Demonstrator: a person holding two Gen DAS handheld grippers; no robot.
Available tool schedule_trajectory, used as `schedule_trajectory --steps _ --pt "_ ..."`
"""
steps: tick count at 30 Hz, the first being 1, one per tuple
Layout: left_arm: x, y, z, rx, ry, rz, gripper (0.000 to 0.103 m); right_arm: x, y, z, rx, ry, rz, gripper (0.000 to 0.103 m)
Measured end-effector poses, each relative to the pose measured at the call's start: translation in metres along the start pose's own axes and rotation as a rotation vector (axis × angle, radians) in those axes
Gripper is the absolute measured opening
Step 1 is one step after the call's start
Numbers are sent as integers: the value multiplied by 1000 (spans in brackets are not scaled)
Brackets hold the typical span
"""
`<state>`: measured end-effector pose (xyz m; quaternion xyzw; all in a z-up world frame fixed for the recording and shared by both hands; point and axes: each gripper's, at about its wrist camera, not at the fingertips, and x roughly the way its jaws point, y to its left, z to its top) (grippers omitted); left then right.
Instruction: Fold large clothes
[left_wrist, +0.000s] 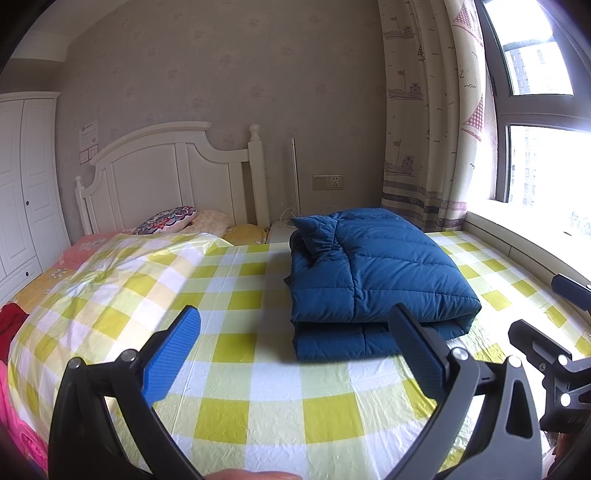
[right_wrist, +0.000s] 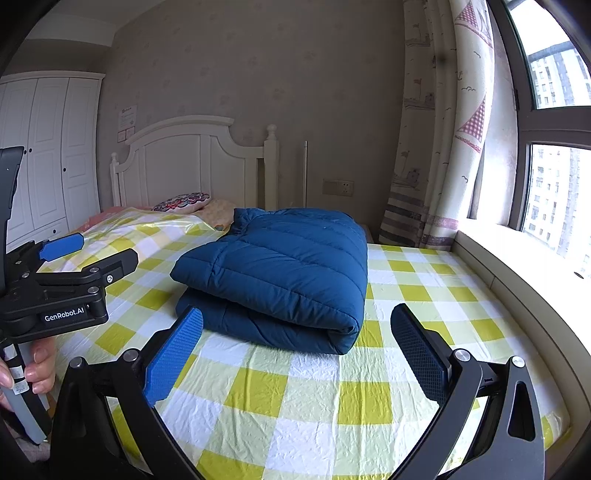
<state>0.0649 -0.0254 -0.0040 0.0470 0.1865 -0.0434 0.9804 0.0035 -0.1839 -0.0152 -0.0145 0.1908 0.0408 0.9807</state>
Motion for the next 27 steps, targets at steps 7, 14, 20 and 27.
schedule_trajectory --steps 7,14,20,27 --pt "-2 -1 -2 3 -9 6 101 0 1 0 -1 0 -1 98" --pt "-6 -5 -2 9 -22 12 101 0 2 -1 -5 -2 0 98" --pt "-6 -10 -4 15 -25 -13 101 3 3 -4 -24 8 -1 98" --pt "23 -9 -9 75 56 -91 101 27 -4 -18 -30 92 5 98"
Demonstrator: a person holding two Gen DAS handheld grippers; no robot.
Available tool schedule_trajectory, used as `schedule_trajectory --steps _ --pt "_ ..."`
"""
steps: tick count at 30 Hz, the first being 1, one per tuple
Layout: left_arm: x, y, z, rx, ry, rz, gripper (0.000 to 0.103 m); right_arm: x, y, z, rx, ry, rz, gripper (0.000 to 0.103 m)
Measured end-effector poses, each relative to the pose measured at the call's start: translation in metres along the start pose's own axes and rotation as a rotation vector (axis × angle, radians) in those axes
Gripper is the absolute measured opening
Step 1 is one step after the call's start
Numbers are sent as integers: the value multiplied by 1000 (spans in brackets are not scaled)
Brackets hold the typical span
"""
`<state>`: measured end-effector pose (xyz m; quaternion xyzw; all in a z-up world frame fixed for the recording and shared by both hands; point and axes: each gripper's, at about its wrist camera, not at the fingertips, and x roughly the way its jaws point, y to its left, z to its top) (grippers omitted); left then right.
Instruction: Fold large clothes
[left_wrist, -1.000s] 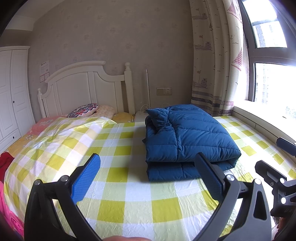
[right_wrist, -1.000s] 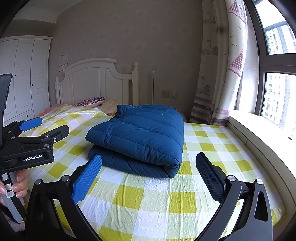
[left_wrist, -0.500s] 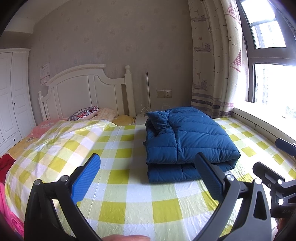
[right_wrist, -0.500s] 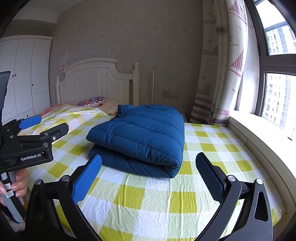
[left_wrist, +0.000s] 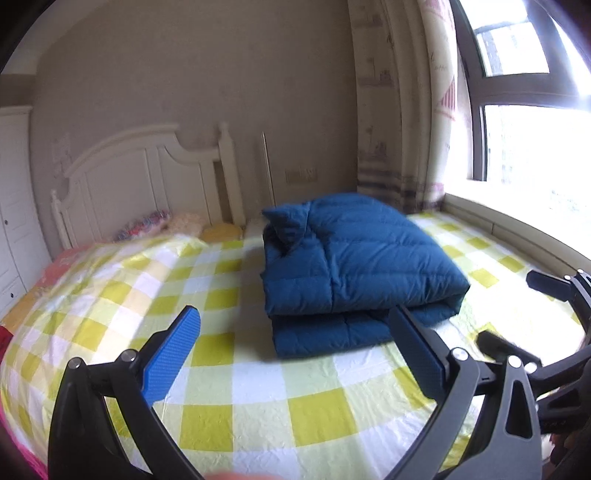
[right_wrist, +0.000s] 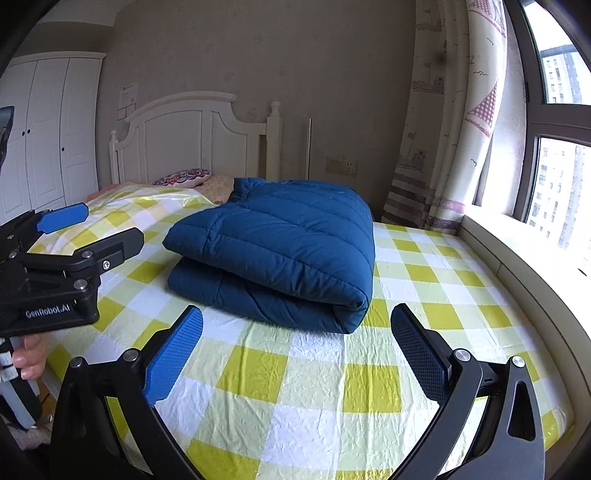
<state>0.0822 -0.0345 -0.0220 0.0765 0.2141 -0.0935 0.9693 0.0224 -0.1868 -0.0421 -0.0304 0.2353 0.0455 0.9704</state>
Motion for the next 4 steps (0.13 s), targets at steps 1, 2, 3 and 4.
schedule_trajectory --steps 1,2,3,4 --pt "9 10 1 -11 28 -6 101 4 -7 0 12 12 6 98" --pt "22 29 2 -36 60 5 101 8 -16 1 29 24 8 98" --pt "35 50 3 -68 90 25 101 13 -33 4 59 35 -1 98" --pt "49 78 6 -110 122 52 101 15 -48 7 84 39 -16 98"
